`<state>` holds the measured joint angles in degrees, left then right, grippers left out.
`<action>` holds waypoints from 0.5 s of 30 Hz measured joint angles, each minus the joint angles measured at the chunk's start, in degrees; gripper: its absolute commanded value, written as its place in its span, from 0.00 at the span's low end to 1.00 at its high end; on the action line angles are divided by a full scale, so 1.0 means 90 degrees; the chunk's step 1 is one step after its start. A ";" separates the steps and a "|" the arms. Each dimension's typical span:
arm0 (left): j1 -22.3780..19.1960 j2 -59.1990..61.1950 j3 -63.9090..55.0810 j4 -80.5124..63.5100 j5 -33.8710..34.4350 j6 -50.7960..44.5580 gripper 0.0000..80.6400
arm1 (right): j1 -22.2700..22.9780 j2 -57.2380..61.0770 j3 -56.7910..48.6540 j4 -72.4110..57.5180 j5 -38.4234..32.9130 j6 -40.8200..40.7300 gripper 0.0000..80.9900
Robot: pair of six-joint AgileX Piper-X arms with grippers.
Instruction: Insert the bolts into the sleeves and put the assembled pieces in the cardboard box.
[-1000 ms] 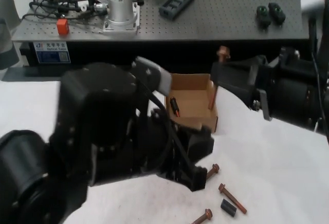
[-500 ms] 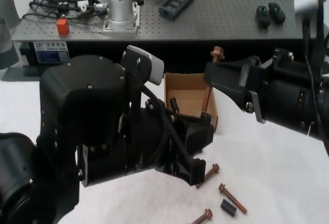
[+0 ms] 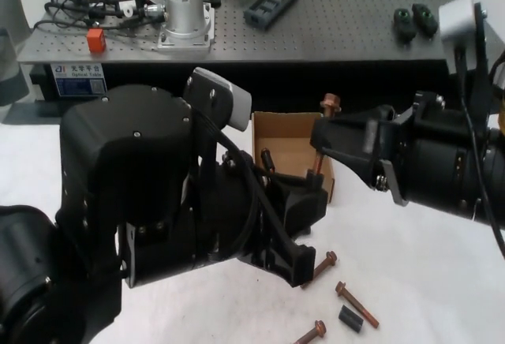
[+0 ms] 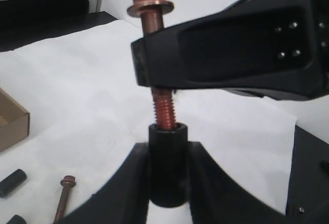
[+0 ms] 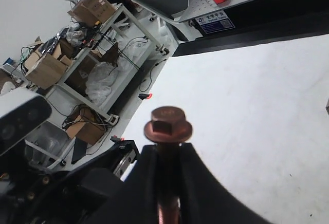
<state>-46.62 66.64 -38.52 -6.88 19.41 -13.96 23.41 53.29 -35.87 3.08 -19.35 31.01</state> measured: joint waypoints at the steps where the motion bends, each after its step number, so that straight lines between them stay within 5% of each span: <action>1: 0.0000 0.0000 -0.0002 -0.0006 0.0001 0.0020 0.01 | 0.0000 0.0000 0.0000 0.0031 -0.0013 -0.0052 0.17; 4: 0.0000 0.0000 -0.0002 -0.0044 0.0001 0.0059 0.01 | 0.0000 0.0000 0.0000 0.0322 -0.0149 -0.0194 0.55; 5: 0.0000 0.0000 -0.0002 -0.0074 0.0001 0.0099 0.01 | 0.0000 0.0000 0.0000 0.0504 -0.0165 -0.0196 0.60; 15: 0.0188 0.0296 0.0017 -0.0861 -0.0732 0.0430 0.01 | -0.0393 -0.1095 0.0000 0.2270 0.0242 -0.1071 0.54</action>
<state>-44.94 69.31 -38.36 -14.64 12.82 -10.10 19.88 43.43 -35.87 23.51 -17.17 21.37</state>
